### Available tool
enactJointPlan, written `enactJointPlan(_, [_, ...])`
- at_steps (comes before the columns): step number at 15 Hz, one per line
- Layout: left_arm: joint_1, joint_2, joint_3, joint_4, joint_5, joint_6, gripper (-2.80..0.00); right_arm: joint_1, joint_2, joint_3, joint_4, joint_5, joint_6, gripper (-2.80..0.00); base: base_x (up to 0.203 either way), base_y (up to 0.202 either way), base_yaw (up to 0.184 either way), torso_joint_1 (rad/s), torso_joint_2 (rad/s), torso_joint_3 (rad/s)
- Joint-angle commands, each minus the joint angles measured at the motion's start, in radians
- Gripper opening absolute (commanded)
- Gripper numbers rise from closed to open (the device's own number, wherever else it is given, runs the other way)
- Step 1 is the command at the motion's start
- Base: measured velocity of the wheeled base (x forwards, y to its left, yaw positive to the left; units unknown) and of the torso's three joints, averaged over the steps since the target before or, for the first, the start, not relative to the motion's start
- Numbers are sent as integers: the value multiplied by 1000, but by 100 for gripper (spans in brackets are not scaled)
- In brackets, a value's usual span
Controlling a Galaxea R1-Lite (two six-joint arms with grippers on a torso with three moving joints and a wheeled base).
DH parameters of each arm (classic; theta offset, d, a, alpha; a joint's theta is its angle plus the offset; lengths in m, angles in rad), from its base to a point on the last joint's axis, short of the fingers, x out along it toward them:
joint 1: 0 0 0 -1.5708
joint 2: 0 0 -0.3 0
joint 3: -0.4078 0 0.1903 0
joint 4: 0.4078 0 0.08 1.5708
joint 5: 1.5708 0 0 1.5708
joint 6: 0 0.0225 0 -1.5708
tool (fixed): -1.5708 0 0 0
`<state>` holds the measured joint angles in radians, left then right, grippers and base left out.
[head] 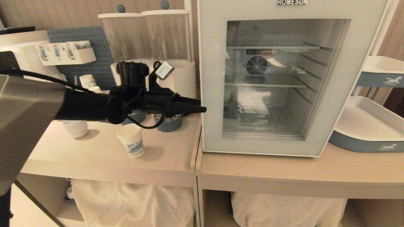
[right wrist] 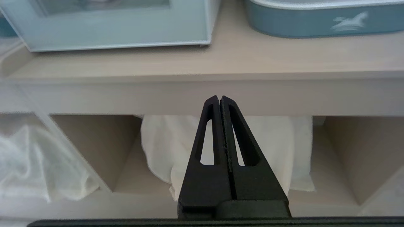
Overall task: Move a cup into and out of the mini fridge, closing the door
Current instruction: Open the freezer door
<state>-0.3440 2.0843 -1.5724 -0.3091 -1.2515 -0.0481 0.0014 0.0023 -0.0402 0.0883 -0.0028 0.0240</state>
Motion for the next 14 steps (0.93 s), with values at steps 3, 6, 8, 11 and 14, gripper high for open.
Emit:
enactJointPlan(3, [-23,-85,44,-8,1,-3,0,-3,1,-1,-1,1,1,-280,0,0,0,0,0,0])
enactJointPlan(6, [-48,-136,106,-7,1,-6,0,-1,1,0,-1,1,1,-280,0,0,0,0,0,0])
enactJointPlan(8, [-75,-180,162,-10,6,-7,0,-1,1,-1,-1,1,1,-280,0,0,0,0,0,0])
enactJointPlan(11, [-133,-314,320,-11,14,-2,0,-1,1,0,-1,1,1,-280,0,0,0,0,0,0])
enactJointPlan(14, [-210,-428,426,-12,44,3,0,-1,1,0,-1,1,1,-280,0,0,0,0,0,0])
